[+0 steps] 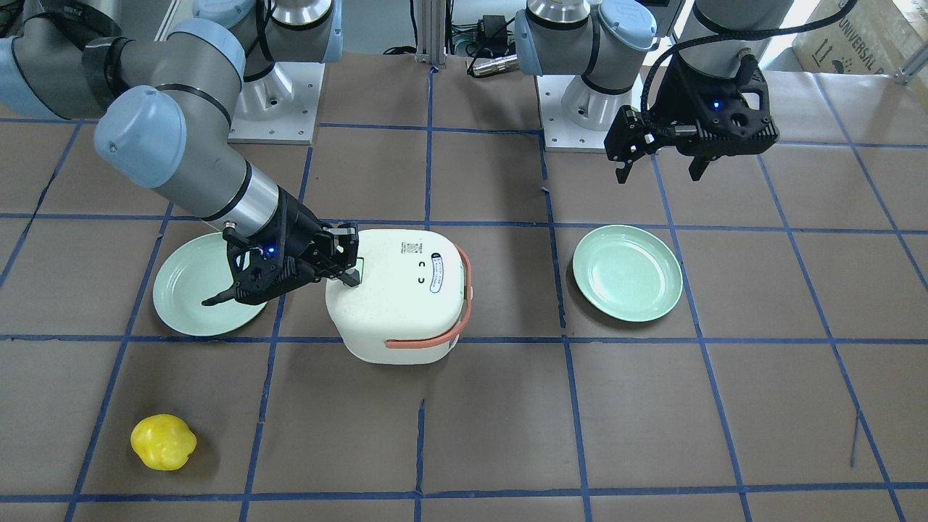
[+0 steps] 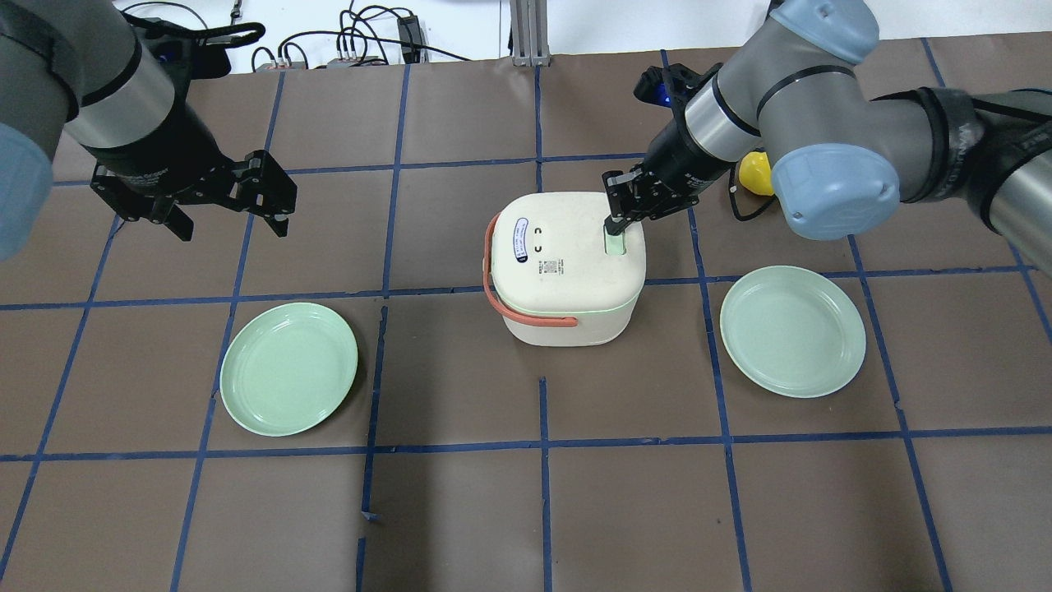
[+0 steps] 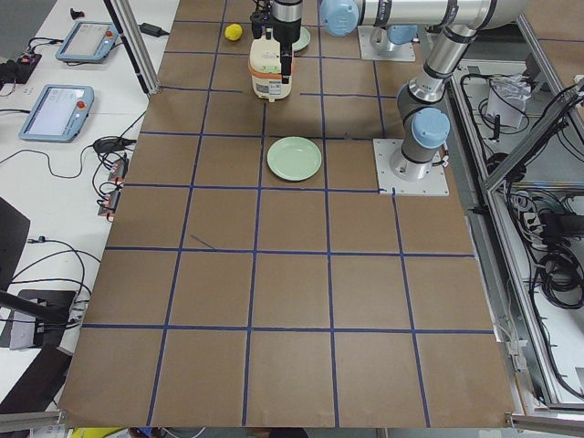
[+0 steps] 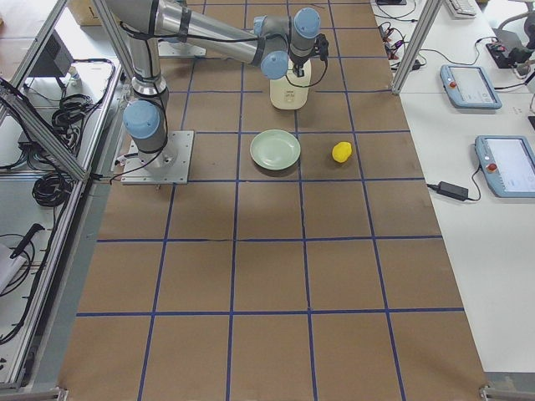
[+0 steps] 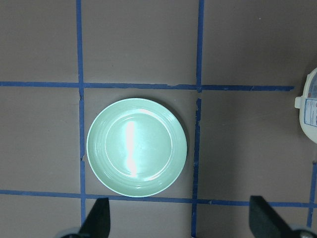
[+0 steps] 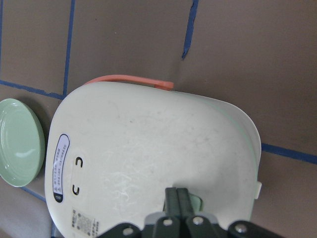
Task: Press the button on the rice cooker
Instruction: 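Lift the right gripper away as the cooker lid pops open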
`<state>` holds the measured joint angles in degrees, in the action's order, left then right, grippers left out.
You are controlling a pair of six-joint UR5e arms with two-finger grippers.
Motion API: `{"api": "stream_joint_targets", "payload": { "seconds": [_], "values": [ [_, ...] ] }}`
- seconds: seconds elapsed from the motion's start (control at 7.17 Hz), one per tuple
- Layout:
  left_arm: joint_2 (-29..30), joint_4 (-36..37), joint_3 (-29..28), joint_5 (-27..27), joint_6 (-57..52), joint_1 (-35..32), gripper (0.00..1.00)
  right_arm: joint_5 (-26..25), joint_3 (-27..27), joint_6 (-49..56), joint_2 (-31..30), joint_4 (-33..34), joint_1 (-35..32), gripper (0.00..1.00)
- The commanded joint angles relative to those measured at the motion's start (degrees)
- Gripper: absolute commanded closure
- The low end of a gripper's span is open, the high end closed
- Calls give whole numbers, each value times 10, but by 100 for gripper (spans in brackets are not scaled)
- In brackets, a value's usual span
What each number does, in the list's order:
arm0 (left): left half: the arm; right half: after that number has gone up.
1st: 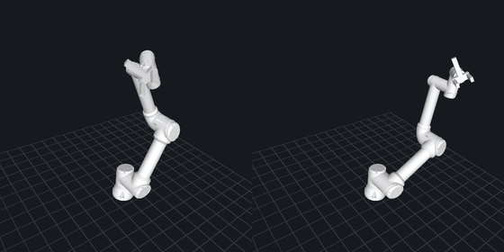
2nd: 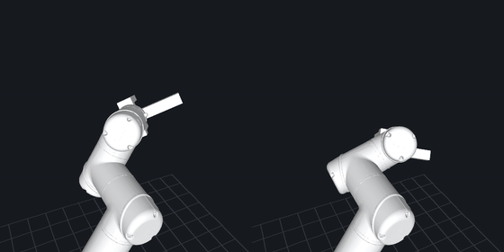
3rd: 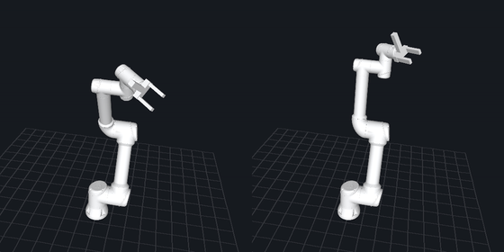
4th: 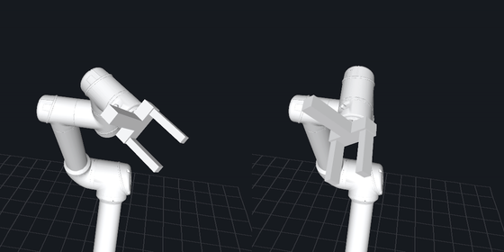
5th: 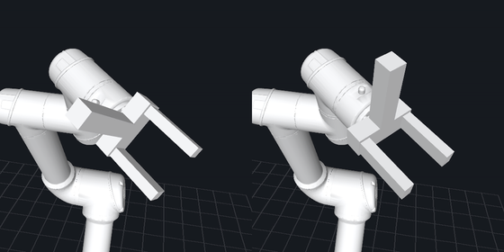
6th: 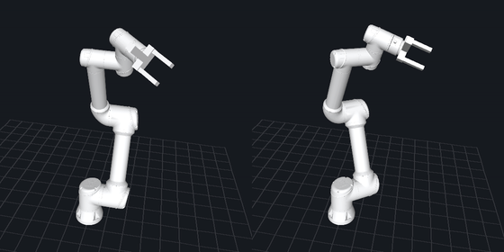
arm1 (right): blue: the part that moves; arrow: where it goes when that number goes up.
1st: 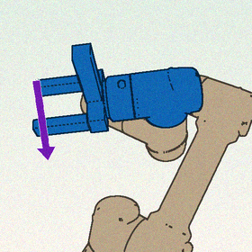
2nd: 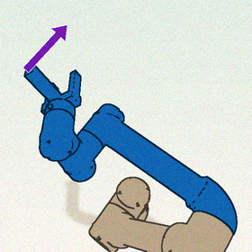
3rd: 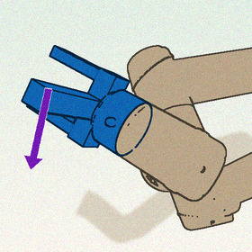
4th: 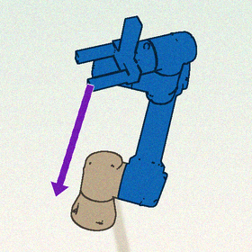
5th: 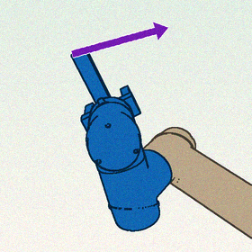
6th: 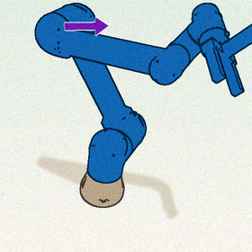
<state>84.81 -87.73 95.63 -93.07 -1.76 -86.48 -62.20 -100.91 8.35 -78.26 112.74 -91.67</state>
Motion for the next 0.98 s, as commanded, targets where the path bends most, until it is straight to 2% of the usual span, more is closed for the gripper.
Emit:
{"api": "stream_joint_targets", "payload": {
  "seconds": [0.0,0.14,0.28,0.42,0.56,0.7,0.84],
  "values": [
    [-1,0,0,0,0,0,0,-3,6,-2,-16,-8,1,92],
    [0,0,0,0,0,0,0,-4,10,-3,-47,-47,1,89],
    [0,0,0,0,0,0,0,-10,25,-2,-75,-86,1,81],
    [0,0,0,0,0,0,0,-18,39,-4,-99,-114,1,53],
    [0,-1,0,0,0,0,0,-68,49,-4,-125,-115,1,9],
    [0,0,0,0,0,0,0,-116,57,-12,-150,-121,1,0],
    [0,0,0,0,0,0,0,-160,69,-13,-166,-150,1,0]
  ]
}}
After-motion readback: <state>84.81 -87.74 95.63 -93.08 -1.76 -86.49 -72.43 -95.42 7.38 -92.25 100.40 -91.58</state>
